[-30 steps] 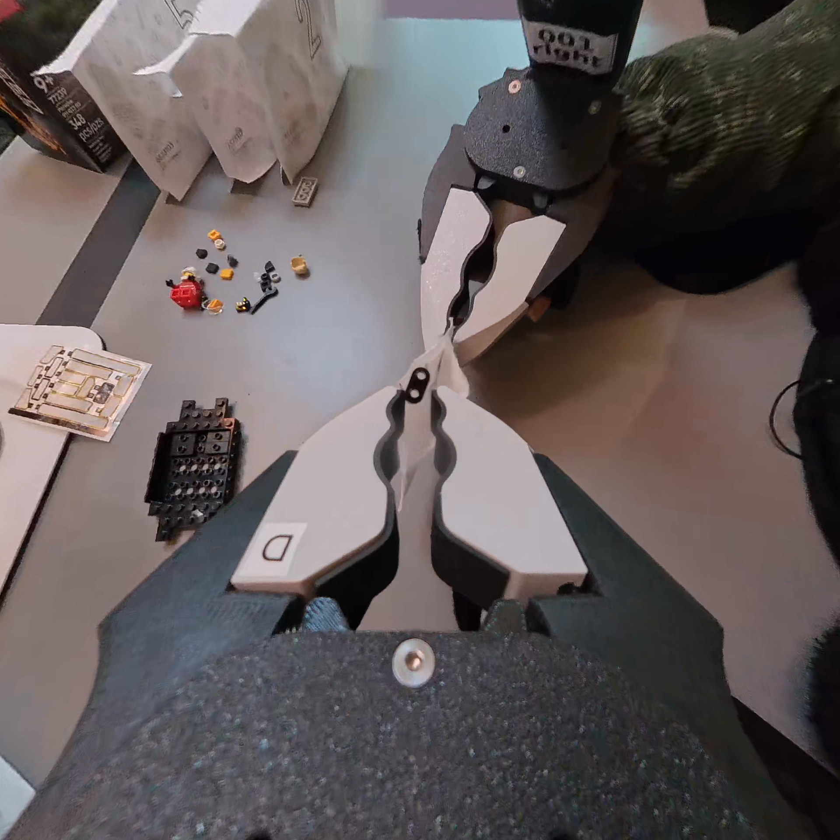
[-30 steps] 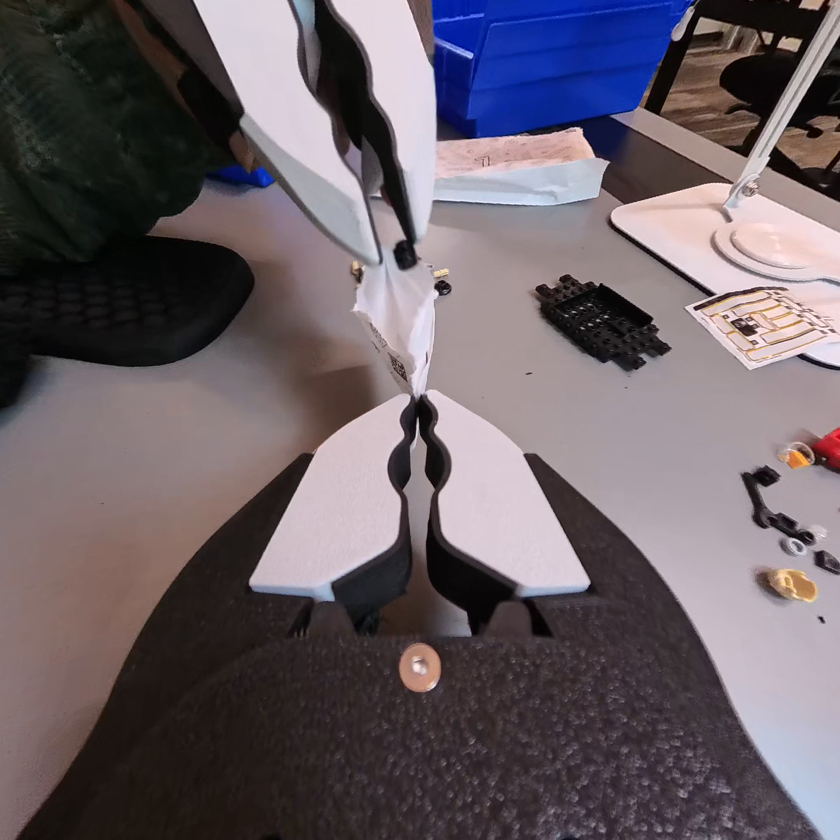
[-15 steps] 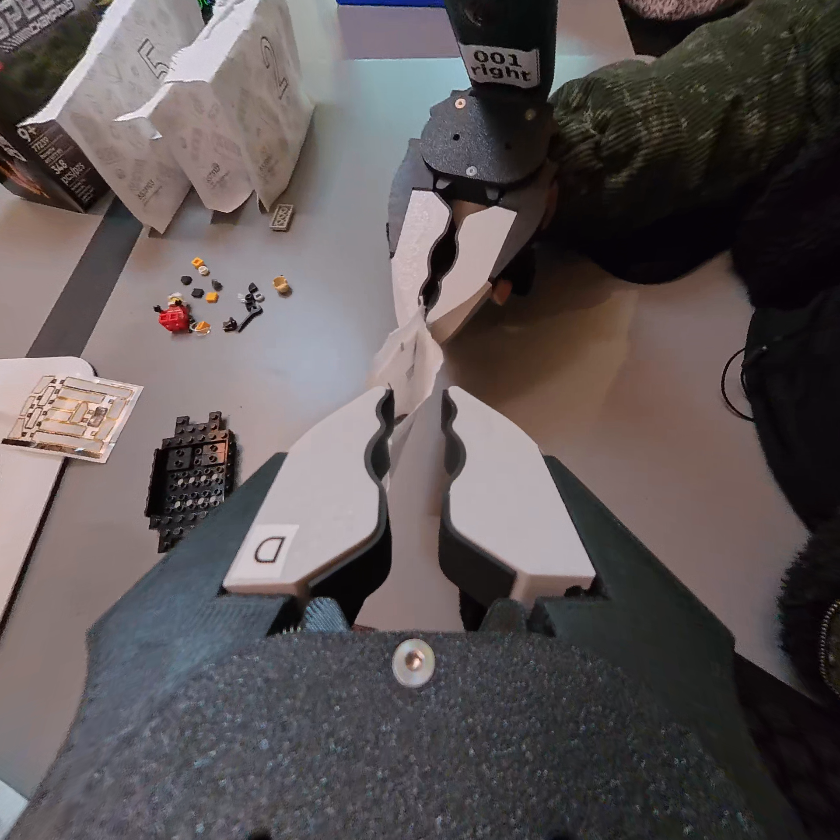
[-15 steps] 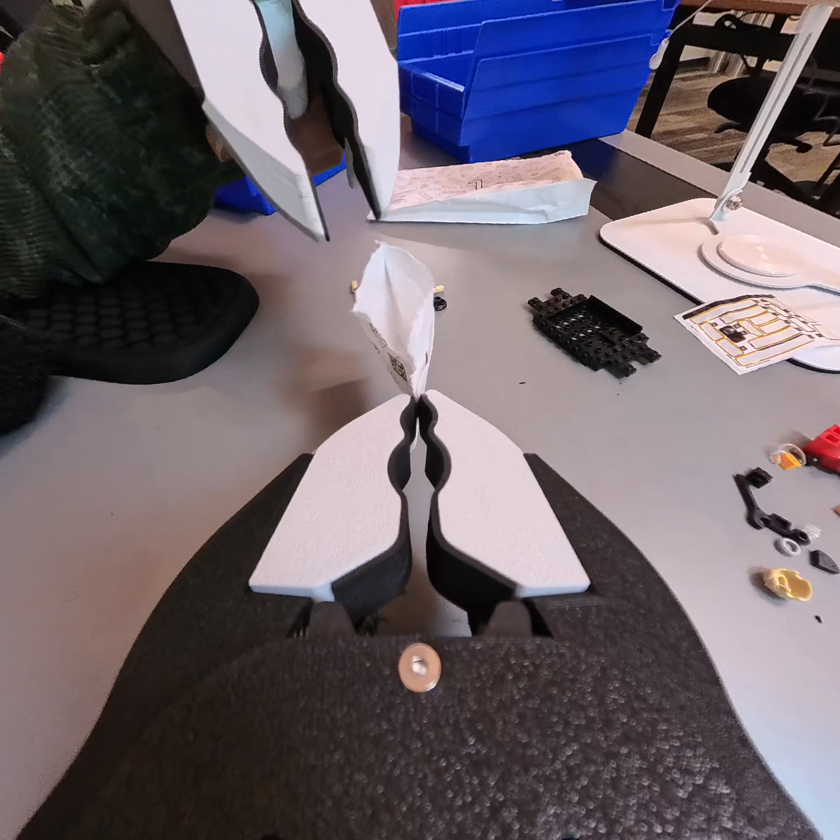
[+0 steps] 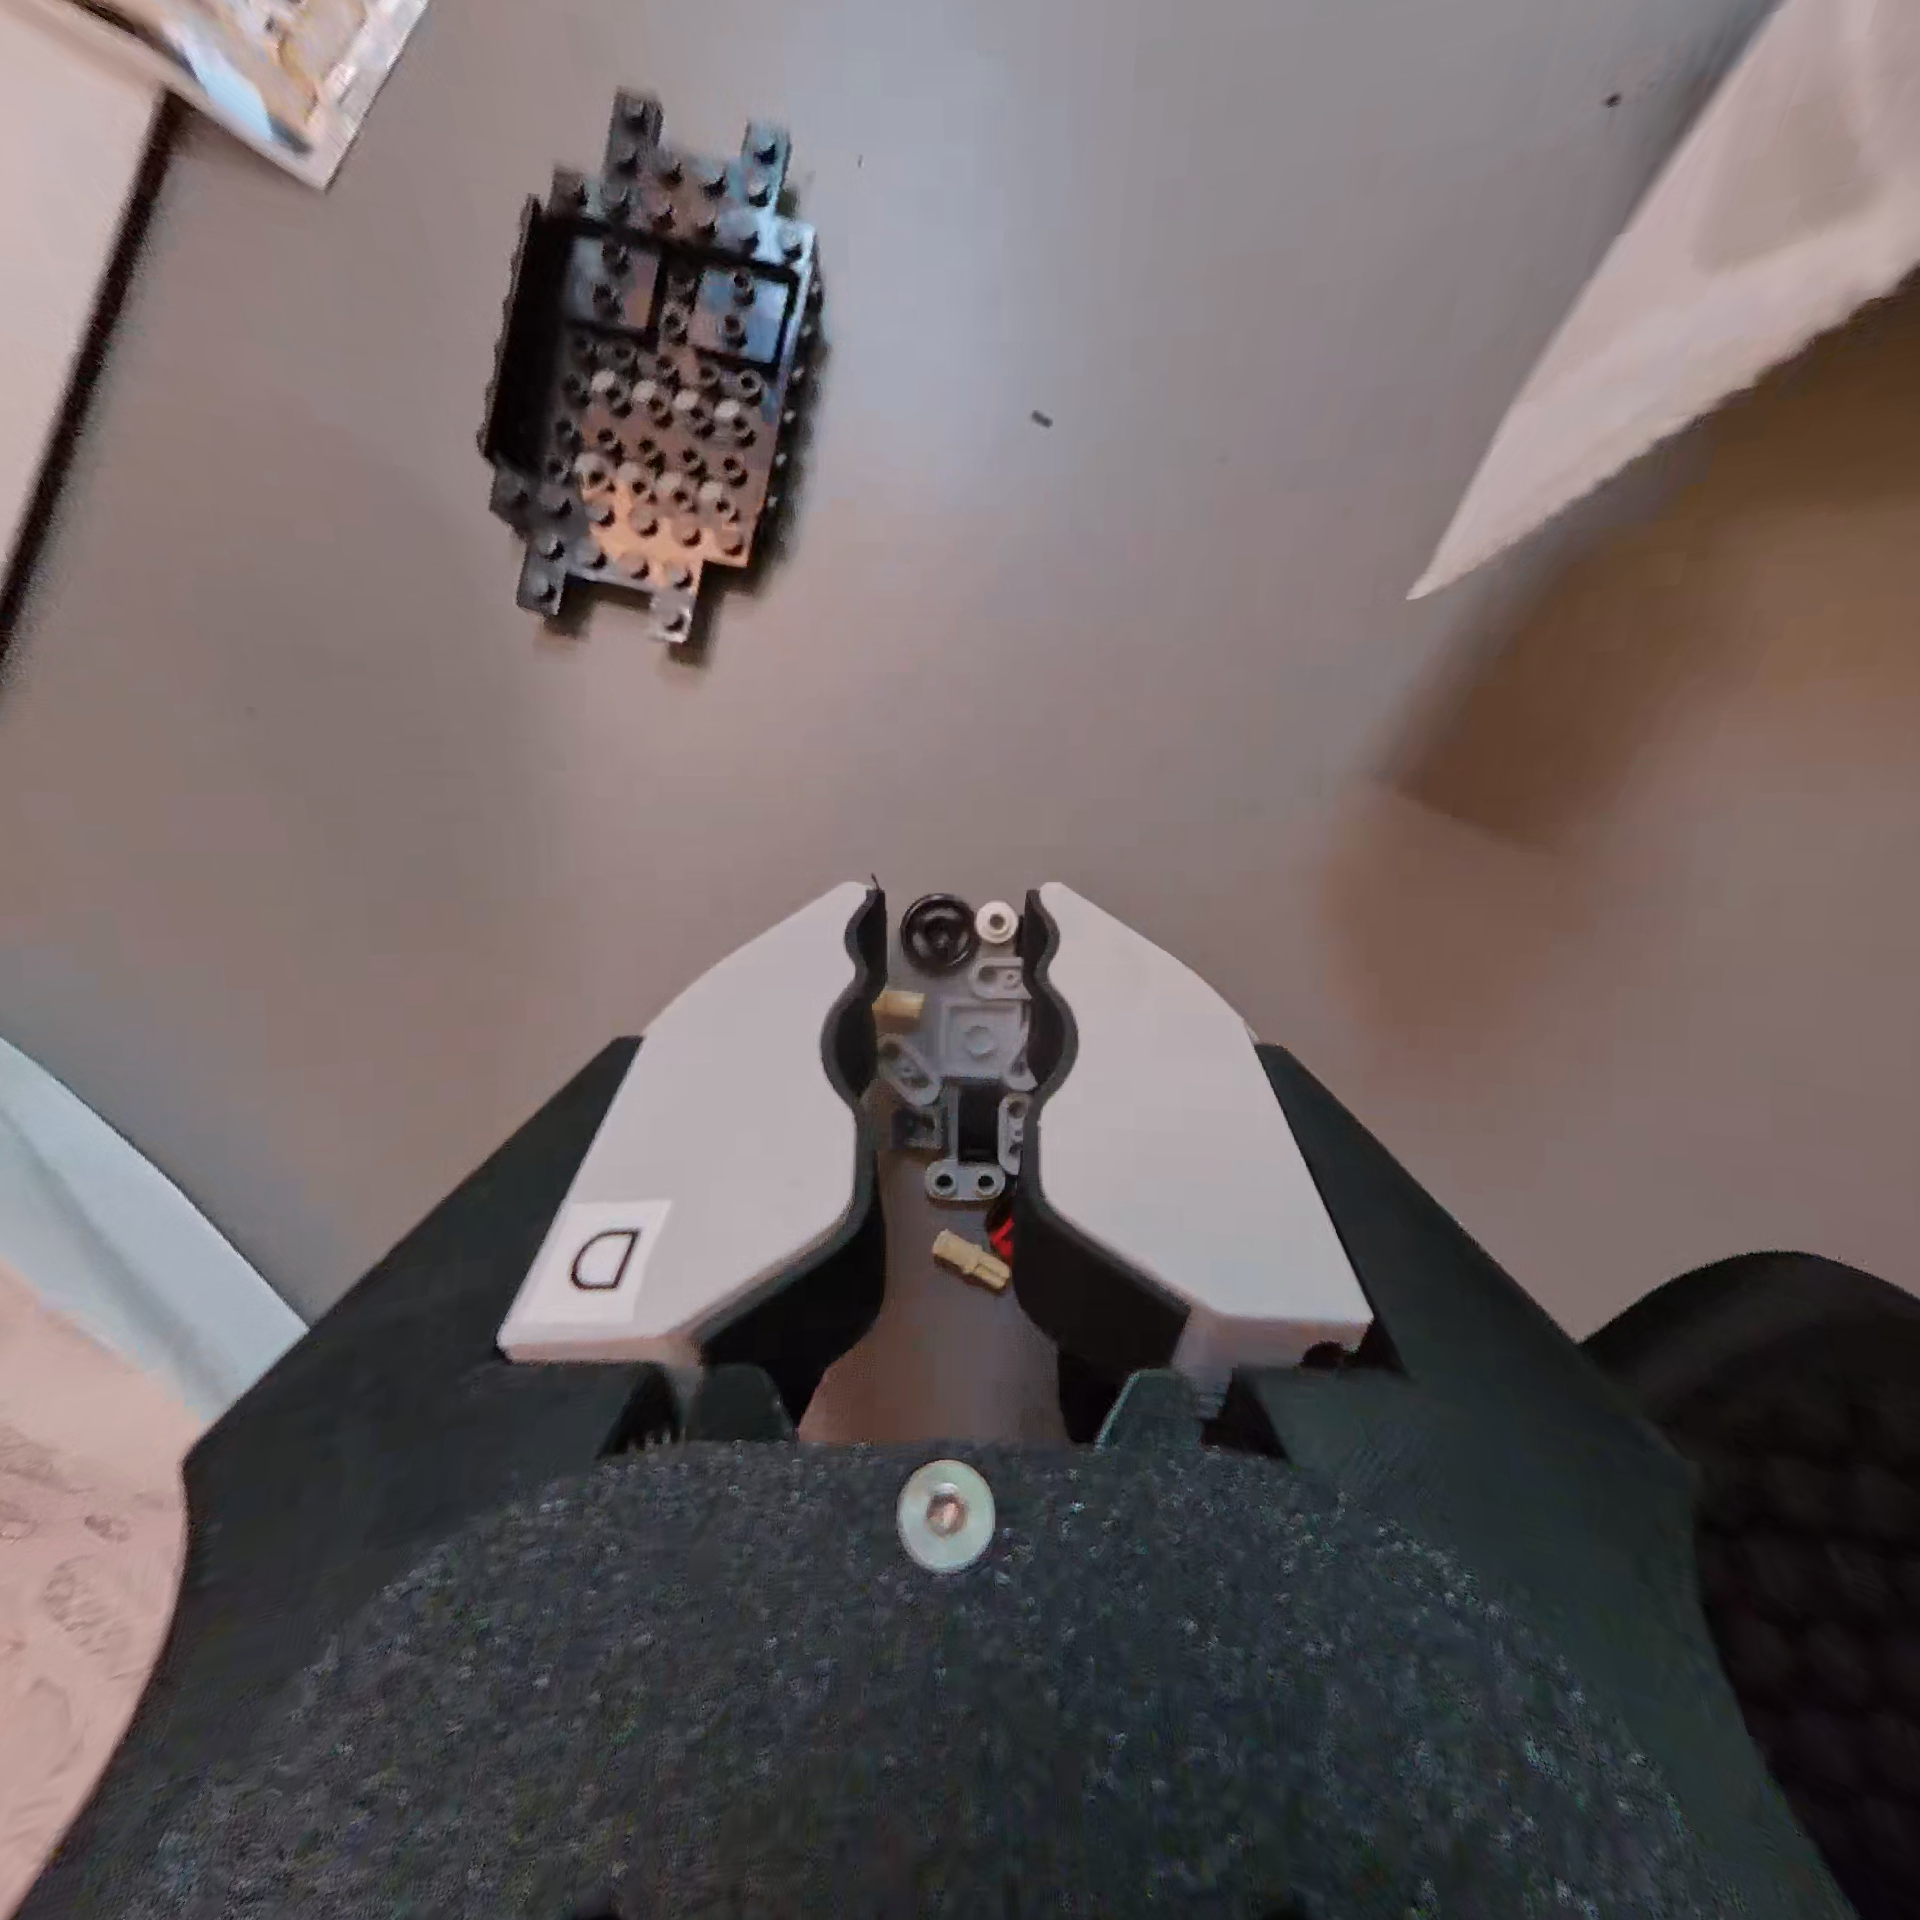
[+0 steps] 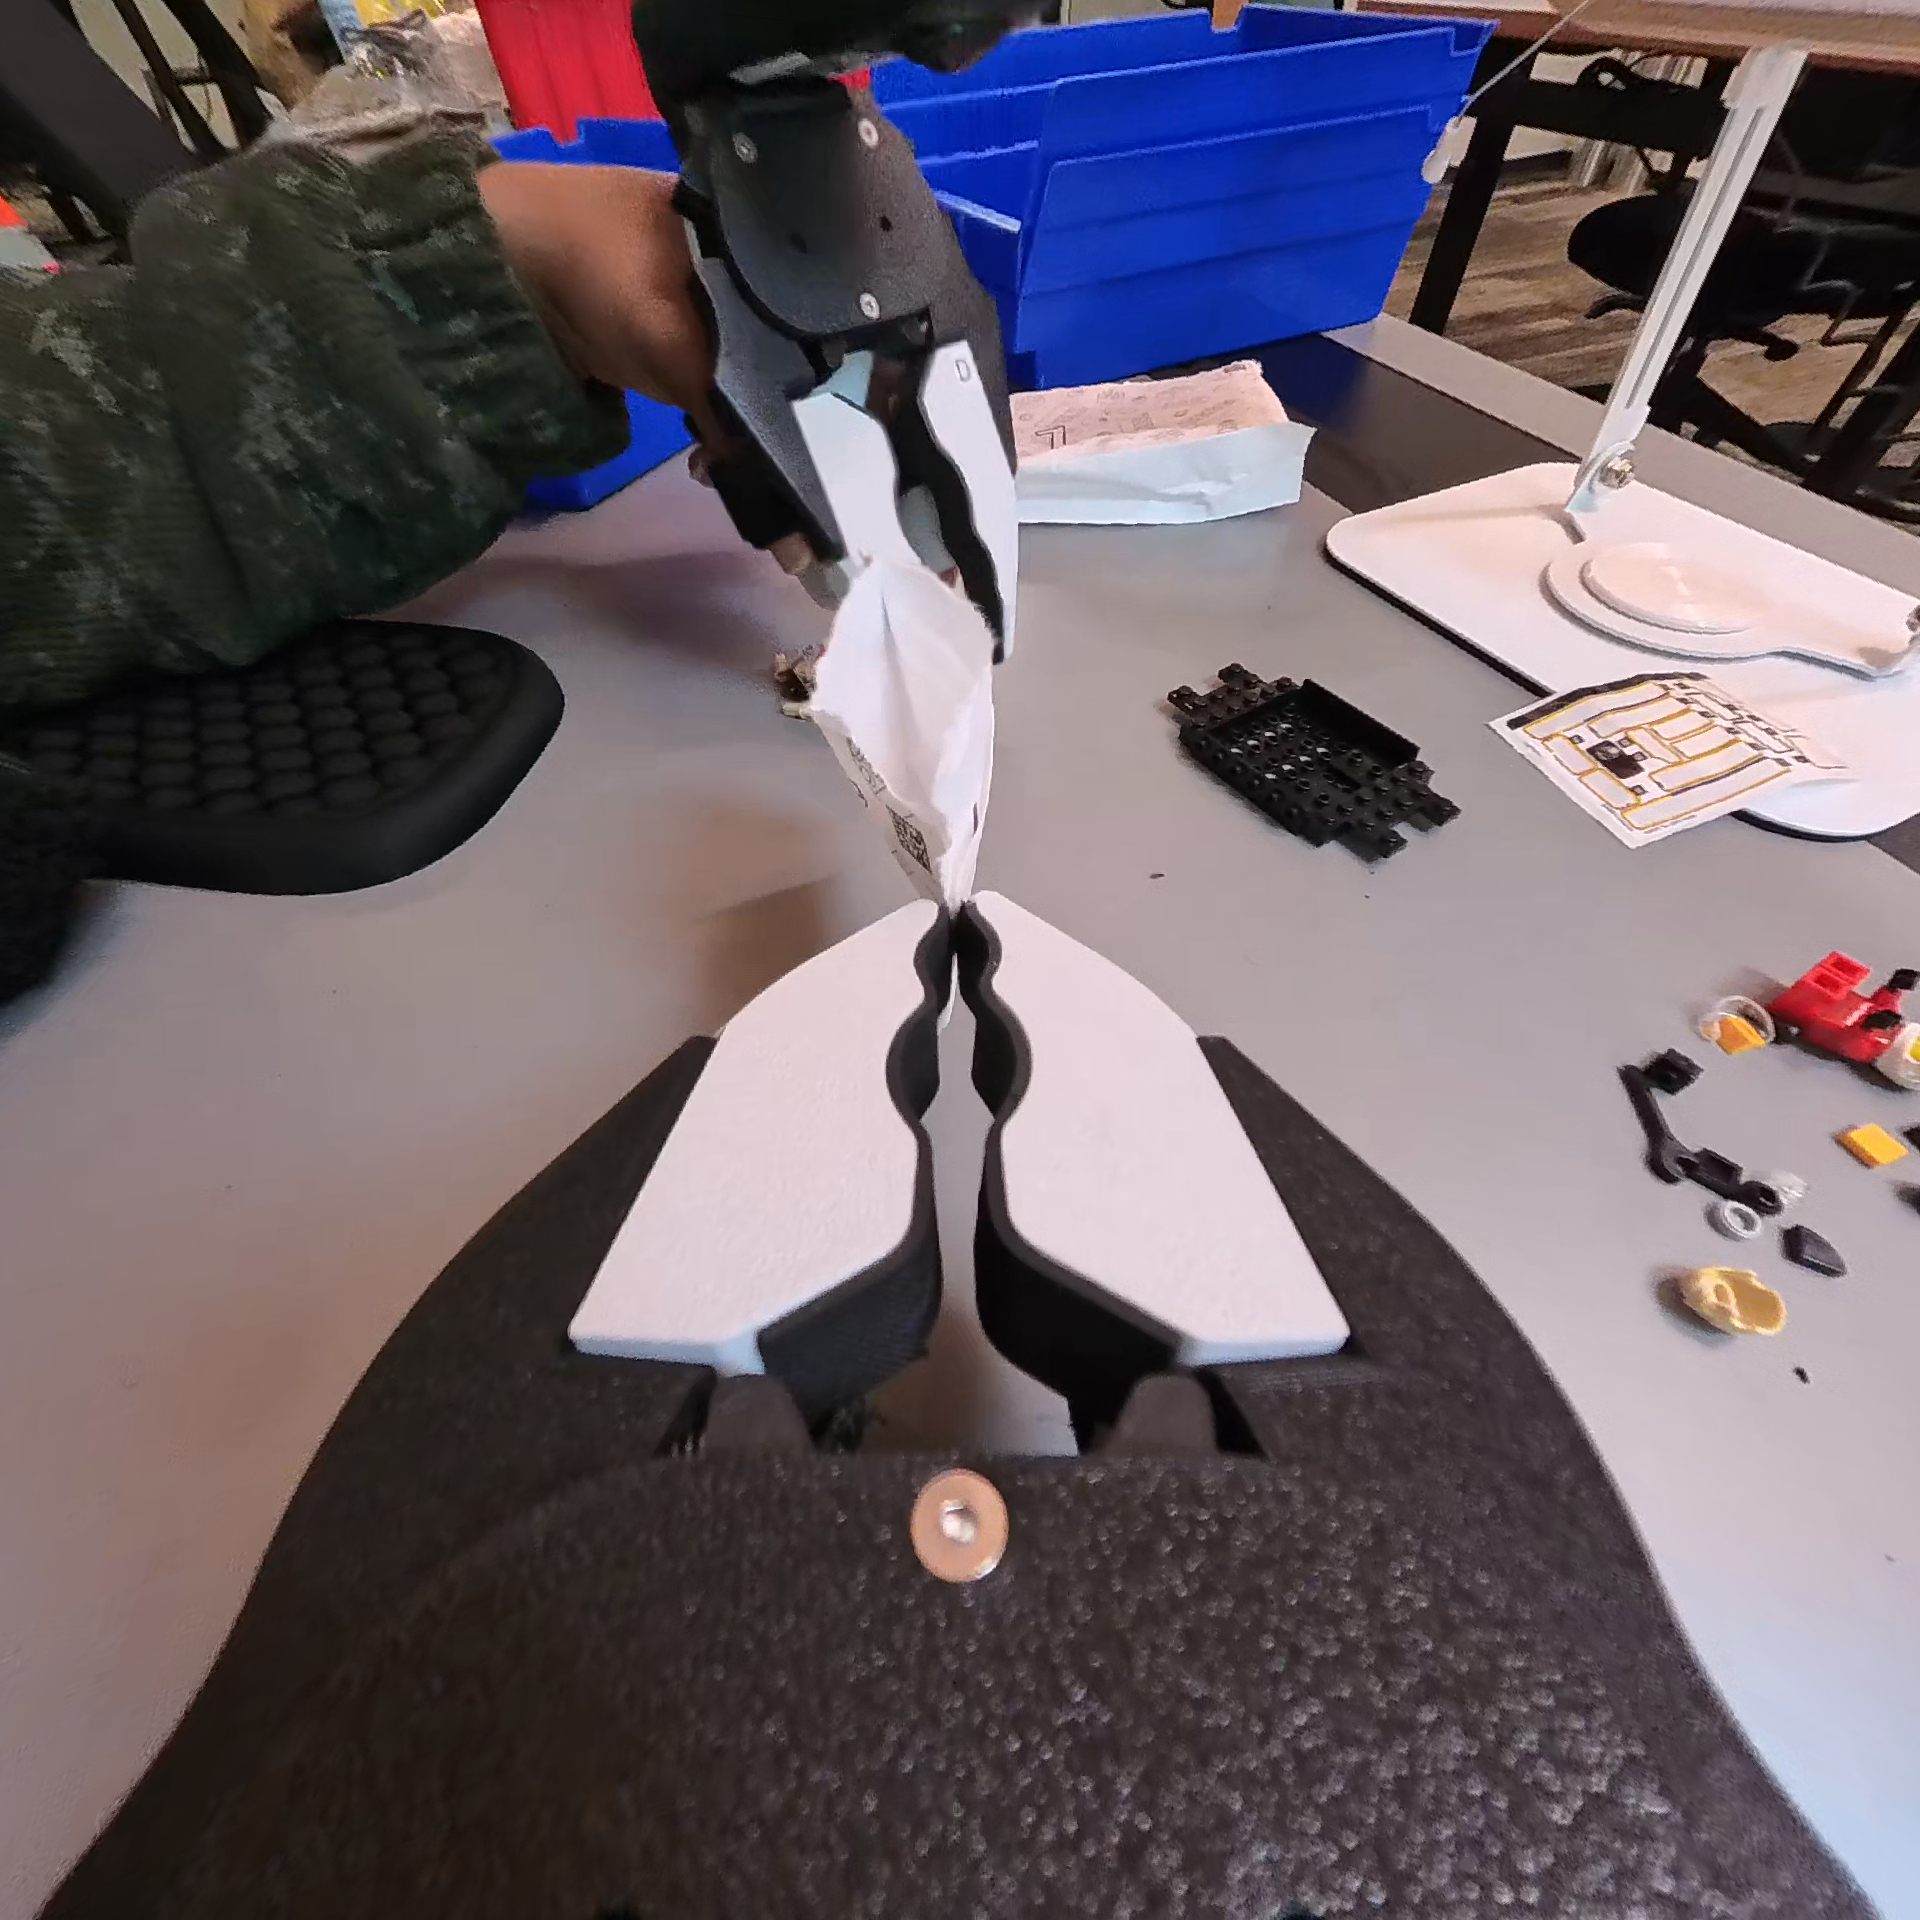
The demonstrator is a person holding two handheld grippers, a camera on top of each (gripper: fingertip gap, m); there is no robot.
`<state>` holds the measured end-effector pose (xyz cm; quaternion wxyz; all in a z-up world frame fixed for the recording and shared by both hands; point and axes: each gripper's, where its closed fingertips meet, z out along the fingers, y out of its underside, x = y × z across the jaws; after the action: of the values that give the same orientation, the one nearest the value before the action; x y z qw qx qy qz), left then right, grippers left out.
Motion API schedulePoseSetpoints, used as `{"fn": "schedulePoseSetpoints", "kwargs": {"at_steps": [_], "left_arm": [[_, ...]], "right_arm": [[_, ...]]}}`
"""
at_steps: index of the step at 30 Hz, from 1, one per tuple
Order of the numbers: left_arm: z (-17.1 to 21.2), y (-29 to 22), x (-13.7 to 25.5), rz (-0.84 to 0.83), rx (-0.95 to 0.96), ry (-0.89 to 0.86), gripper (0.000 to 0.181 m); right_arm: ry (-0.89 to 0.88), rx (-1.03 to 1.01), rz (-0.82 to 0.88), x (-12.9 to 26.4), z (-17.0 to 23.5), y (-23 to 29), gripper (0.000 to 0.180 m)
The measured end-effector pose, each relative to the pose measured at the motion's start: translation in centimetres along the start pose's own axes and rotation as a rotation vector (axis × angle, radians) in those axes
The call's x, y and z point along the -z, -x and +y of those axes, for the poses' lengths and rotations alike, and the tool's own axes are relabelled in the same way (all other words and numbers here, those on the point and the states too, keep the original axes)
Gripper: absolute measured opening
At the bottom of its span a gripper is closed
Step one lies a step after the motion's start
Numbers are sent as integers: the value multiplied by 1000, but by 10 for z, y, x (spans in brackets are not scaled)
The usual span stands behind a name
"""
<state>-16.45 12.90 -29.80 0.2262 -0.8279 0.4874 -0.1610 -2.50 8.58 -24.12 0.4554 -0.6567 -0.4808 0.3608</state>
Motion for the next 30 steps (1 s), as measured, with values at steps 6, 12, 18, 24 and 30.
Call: {"fn": "schedulePoseSetpoints", "kwargs": {"at_steps": [6,12,18,24,30], "left_arm": [[10,7,-5,33,82,5,20],[8,8,-9,61,117,-27,14],[-37,-17,21,138,34,-265,14],[-97,-88,44,218,-180,-416,14],[-96,-97,28,209,-215,-372,21]], "right_arm": [[-5,-11,-10,0,0,0,0],[-4,-8,-10,0,0,1,0],[41,8,3,-4,7,1,0],[60,19,-19,-9,11,8,0],[31,4,-32,-7,6,9,0]]}}
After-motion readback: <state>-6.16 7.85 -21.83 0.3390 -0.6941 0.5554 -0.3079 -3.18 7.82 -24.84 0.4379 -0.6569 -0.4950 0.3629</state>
